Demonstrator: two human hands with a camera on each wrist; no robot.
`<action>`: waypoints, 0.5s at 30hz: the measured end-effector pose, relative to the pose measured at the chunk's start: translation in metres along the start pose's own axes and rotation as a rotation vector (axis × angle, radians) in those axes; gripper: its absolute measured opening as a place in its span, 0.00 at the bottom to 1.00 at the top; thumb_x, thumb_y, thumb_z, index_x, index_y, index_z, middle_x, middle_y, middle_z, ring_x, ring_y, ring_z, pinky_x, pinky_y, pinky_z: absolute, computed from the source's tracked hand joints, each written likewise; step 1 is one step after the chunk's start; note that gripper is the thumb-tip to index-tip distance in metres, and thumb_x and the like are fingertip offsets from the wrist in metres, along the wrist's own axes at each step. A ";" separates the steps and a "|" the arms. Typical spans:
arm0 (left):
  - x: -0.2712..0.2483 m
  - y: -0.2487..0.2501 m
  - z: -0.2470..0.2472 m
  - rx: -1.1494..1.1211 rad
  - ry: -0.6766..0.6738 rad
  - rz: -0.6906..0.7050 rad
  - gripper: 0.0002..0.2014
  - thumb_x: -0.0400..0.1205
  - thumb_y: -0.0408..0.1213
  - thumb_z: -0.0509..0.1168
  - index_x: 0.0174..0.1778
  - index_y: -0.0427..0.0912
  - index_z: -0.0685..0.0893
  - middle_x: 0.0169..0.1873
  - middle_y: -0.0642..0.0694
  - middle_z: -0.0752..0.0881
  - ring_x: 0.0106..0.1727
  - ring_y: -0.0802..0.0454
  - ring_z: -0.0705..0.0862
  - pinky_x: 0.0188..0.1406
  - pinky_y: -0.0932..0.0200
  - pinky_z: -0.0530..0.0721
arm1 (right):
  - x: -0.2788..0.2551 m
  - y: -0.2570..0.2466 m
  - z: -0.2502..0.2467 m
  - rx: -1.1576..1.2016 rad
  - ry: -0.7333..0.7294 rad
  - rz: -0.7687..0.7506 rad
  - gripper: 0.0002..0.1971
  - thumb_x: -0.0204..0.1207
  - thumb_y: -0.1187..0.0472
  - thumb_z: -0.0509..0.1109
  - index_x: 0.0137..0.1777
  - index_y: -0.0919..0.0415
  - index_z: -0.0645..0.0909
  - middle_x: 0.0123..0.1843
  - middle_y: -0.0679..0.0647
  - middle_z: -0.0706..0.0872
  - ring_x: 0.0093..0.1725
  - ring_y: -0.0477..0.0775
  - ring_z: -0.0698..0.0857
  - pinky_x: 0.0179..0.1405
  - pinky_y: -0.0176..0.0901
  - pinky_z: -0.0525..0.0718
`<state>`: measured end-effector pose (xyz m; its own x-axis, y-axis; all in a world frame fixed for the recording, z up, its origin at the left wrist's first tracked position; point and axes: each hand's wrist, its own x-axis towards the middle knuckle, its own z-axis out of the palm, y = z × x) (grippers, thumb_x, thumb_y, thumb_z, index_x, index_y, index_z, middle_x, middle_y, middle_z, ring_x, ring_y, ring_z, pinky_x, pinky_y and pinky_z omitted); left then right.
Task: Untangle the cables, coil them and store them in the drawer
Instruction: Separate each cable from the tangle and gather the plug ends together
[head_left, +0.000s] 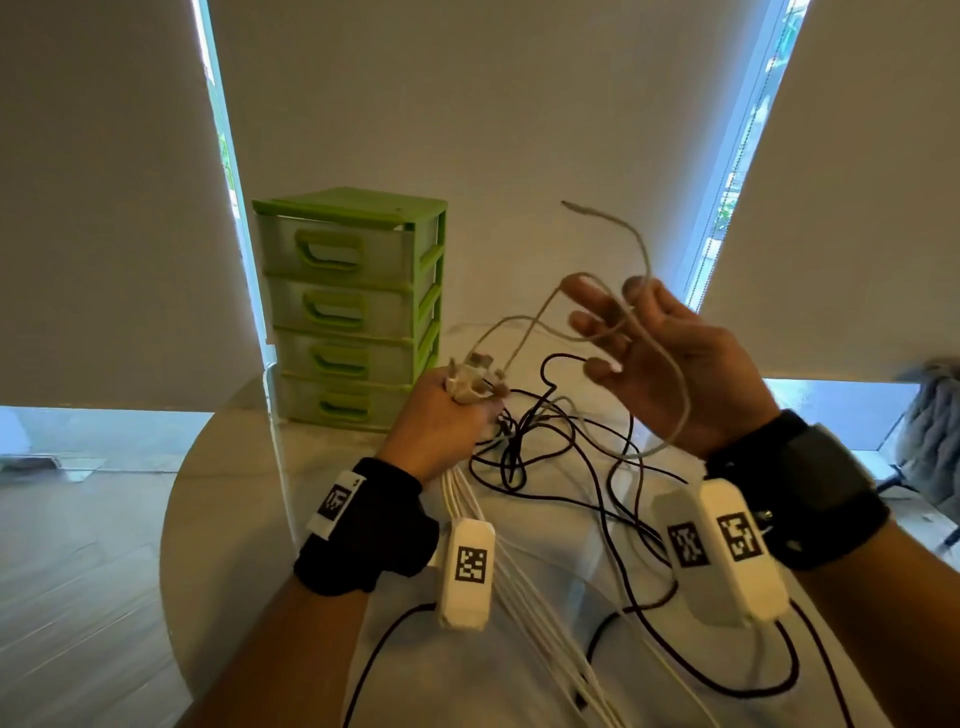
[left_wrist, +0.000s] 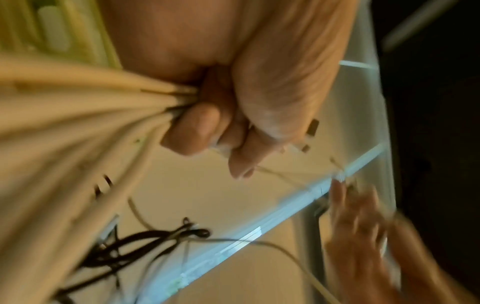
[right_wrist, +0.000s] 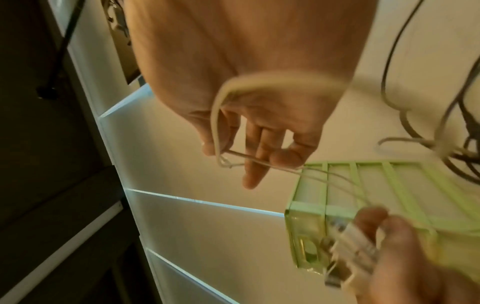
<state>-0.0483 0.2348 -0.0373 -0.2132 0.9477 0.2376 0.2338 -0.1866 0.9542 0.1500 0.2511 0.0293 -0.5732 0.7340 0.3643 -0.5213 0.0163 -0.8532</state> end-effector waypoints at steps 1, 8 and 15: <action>0.002 0.000 -0.003 -0.120 0.019 -0.063 0.08 0.80 0.28 0.68 0.39 0.44 0.86 0.17 0.60 0.78 0.15 0.64 0.71 0.13 0.70 0.66 | -0.003 -0.005 -0.002 0.002 0.030 -0.011 0.05 0.80 0.61 0.58 0.45 0.53 0.75 0.72 0.57 0.79 0.53 0.52 0.84 0.43 0.42 0.79; 0.010 -0.001 -0.017 -0.719 -0.024 -0.243 0.08 0.84 0.29 0.60 0.40 0.43 0.78 0.12 0.55 0.62 0.12 0.62 0.59 0.11 0.68 0.59 | -0.016 -0.006 -0.015 -1.185 0.217 0.035 0.07 0.82 0.63 0.66 0.42 0.53 0.79 0.45 0.47 0.89 0.34 0.46 0.79 0.38 0.41 0.76; 0.002 0.002 -0.006 -0.794 -0.242 -0.197 0.18 0.76 0.48 0.66 0.52 0.37 0.83 0.17 0.55 0.60 0.15 0.63 0.58 0.15 0.68 0.60 | -0.019 0.026 0.001 -1.520 0.115 -0.040 0.09 0.78 0.60 0.72 0.44 0.43 0.80 0.43 0.43 0.73 0.43 0.46 0.76 0.41 0.28 0.71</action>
<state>-0.0541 0.2349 -0.0335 0.0496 0.9943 0.0947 -0.5402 -0.0531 0.8398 0.1466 0.2375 0.0003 -0.4872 0.7620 0.4267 0.6298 0.6450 -0.4329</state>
